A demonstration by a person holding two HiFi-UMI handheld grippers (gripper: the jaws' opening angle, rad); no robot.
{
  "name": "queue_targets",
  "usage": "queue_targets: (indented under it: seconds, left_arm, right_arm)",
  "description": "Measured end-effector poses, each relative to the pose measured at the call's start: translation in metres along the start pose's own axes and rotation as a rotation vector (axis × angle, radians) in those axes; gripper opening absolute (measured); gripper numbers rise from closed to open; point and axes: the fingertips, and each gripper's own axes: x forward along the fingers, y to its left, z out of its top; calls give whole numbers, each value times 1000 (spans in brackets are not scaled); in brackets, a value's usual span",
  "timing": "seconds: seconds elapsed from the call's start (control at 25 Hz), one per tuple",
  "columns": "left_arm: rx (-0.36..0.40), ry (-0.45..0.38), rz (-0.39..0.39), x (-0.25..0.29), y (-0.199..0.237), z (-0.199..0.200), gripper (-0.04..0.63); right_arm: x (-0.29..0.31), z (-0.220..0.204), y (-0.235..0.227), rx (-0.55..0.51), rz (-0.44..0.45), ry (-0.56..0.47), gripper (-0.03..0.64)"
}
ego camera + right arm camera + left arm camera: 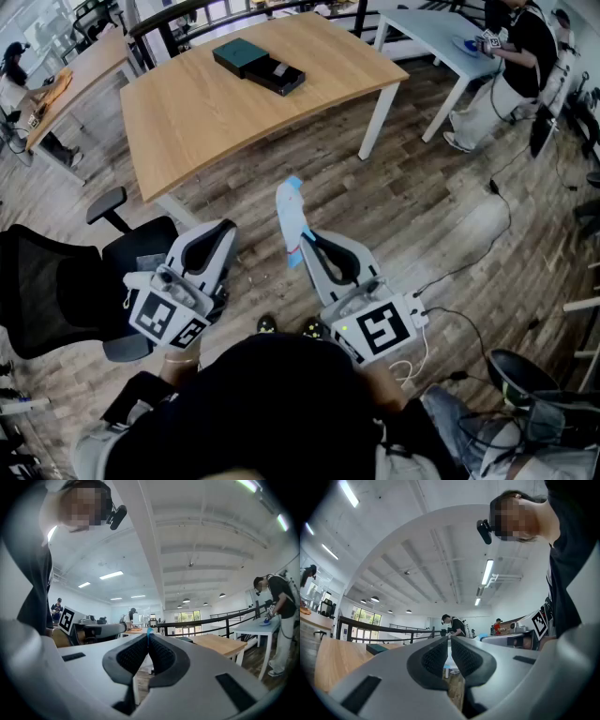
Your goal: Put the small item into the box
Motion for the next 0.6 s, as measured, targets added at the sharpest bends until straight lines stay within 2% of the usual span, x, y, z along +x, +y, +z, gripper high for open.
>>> queue_targets:
  seconds: [0.28,0.6]
  left_arm:
    - [-3,16,4,14,-6,-4,32]
    - [22,42,39,24,-20,-10,32]
  right_arm:
    - [-7,-4,-19,21,-26,14,25]
    - [-19,-15,-38,31,12,31,25]
